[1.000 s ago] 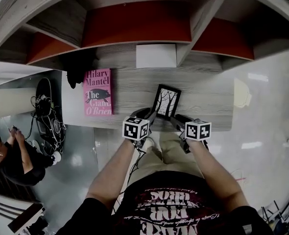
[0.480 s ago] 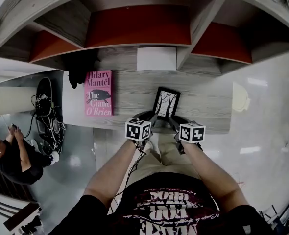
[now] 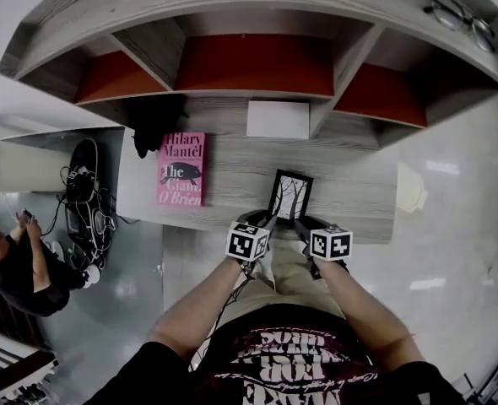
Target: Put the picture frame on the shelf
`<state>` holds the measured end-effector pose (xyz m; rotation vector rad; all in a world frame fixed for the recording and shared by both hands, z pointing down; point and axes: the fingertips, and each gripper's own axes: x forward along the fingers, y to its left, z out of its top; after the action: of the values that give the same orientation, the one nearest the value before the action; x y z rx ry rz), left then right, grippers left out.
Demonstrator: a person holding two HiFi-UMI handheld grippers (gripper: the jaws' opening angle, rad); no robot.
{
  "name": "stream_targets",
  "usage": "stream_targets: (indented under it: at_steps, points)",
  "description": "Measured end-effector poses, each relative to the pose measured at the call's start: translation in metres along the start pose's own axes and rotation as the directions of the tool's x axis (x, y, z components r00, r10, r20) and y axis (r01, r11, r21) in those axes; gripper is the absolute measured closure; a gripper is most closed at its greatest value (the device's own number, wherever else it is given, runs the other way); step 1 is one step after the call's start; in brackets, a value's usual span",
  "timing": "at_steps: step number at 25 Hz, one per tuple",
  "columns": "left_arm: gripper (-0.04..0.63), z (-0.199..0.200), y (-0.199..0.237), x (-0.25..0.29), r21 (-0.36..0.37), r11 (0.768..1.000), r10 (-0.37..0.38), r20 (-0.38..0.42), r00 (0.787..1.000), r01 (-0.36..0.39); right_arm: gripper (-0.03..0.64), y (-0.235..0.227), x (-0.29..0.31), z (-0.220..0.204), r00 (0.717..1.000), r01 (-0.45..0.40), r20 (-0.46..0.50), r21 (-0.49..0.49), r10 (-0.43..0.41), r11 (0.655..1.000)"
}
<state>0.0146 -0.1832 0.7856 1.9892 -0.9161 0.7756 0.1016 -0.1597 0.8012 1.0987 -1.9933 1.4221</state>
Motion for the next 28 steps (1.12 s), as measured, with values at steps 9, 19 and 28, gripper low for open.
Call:
stream_targets:
  at_steps: [9, 19, 28]
  points:
    - [0.485, 0.011, -0.009, -0.049, 0.016, 0.999, 0.032, 0.084, 0.996, -0.034, 0.462, 0.038, -0.025, 0.009, 0.998, -0.038, 0.055, -0.052, 0.041, 0.998]
    - [0.485, 0.041, -0.013, -0.106, 0.042, 0.997, 0.058, 0.214, 0.975, -0.069, 0.459, 0.09, -0.055, 0.041, 0.986, -0.031, 0.157, -0.146, 0.054, 0.989]
    - [0.485, 0.059, -0.015, -0.158, 0.077, 0.992, 0.07, 0.304, 0.95, -0.098, 0.453, 0.136, -0.077, 0.052, 0.972, -0.021, 0.226, -0.181, 0.062, 0.983]
